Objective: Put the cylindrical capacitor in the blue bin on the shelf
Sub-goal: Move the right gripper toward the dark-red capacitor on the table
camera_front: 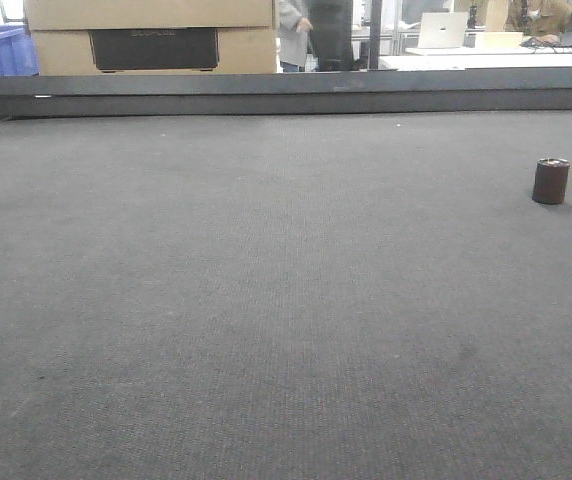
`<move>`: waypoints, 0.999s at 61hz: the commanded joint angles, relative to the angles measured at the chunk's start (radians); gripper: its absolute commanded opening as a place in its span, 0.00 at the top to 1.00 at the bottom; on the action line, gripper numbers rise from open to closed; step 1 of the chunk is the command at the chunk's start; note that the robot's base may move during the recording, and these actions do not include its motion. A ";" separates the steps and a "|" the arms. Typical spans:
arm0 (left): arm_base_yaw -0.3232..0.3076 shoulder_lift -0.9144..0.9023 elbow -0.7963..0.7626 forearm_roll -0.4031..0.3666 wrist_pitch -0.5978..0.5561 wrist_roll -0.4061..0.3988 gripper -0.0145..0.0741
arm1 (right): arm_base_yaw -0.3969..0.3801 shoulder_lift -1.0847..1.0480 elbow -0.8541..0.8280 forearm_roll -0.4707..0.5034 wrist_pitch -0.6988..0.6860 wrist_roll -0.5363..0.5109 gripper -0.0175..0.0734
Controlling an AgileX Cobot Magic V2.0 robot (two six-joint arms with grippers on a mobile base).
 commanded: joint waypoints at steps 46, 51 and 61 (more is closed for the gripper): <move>0.004 -0.004 -0.003 -0.004 -0.129 -0.002 0.96 | 0.003 -0.003 0.000 -0.007 -0.025 -0.001 0.97; 0.004 -0.004 -0.003 -0.004 -0.168 -0.002 0.96 | 0.003 -0.003 0.000 -0.007 -0.034 -0.001 0.97; 0.004 -0.004 -0.003 -0.004 -0.289 -0.002 0.96 | 0.003 -0.003 0.000 -0.007 -0.132 -0.001 0.97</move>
